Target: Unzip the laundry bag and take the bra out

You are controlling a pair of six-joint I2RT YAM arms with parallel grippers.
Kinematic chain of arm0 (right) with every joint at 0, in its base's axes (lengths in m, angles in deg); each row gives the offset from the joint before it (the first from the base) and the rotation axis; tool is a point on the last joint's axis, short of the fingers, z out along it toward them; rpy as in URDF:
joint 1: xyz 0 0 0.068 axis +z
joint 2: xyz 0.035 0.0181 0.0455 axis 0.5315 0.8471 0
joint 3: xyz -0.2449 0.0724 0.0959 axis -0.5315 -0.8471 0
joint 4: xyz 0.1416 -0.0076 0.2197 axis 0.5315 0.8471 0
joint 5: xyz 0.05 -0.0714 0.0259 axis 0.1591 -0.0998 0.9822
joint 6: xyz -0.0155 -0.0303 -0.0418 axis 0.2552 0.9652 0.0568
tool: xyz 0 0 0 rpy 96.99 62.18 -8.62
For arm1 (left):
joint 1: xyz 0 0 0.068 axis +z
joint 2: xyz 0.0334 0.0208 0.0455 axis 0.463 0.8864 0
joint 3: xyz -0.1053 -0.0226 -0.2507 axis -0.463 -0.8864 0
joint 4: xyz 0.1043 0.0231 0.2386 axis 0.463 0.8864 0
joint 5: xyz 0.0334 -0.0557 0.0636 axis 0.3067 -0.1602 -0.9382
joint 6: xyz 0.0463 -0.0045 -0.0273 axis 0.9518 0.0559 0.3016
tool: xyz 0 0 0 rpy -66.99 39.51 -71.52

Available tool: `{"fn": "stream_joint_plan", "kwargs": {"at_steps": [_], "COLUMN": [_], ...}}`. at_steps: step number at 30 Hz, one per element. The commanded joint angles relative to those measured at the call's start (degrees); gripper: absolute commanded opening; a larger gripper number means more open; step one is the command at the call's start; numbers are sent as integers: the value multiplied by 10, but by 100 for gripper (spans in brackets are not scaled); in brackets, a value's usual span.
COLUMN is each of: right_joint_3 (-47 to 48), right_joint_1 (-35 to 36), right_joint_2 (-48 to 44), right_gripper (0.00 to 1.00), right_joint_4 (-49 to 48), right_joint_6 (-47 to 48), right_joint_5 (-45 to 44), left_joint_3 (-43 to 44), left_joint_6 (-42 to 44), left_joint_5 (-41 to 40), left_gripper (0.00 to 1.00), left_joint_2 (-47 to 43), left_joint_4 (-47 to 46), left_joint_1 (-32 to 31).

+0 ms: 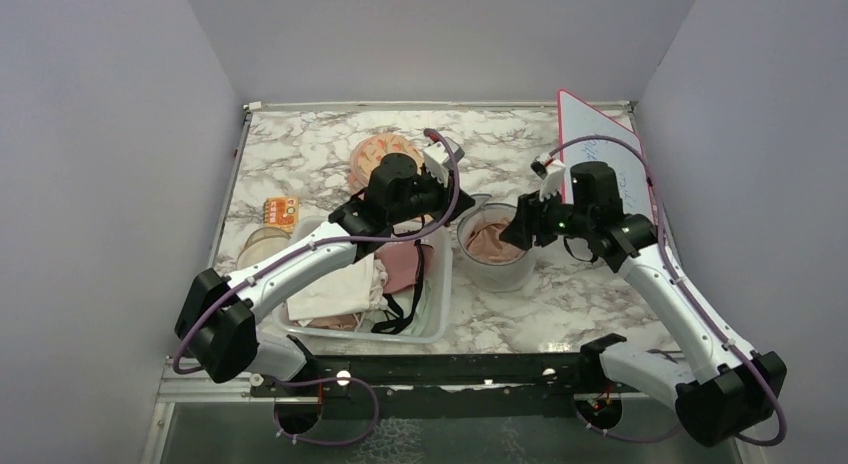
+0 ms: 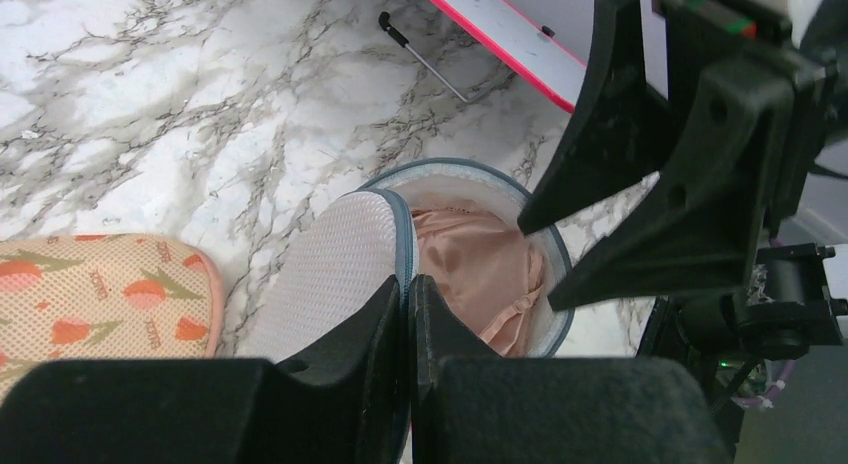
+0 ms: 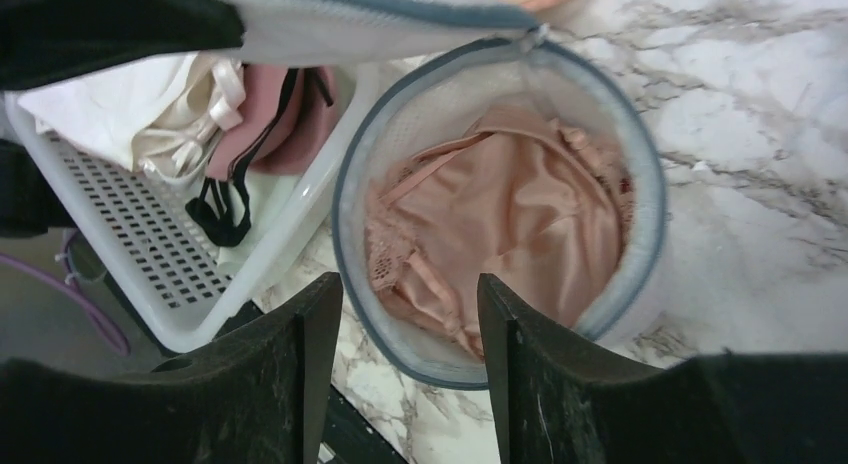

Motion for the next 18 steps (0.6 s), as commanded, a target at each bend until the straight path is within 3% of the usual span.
{"fn": "stream_joint_plan", "kwargs": {"at_steps": [1, 5, 10, 14, 16, 18], "right_joint_3": [7, 14, 33, 57, 65, 69], "right_joint_1": [54, 88, 138, 151, 162, 176], "right_joint_2": [18, 51, 72, 100, 111, 117], "right_gripper": [50, 44, 49, 53, 54, 55], "right_joint_4": [27, 50, 94, 125, 132, 135], "right_joint_6": [-23, -86, -115, -105, -104, -107], "right_joint_5": [-56, -103, -209, -243, -247, -253], "left_joint_3": [20, 24, 28, 24, 29, 39], "left_joint_6": [-21, -15, 3, 5, 11, 18], "left_joint_5": [39, 23, -12, -17, -43, -81], "left_gripper": [0, 0, 0, 0, 3, 16], "left_joint_2": [9, 13, 10, 14, 21, 30], "left_joint_4": [-1, 8, 28, 25, 39, 66], "left_joint_1": [12, 14, 20, 24, 27, 31]}}
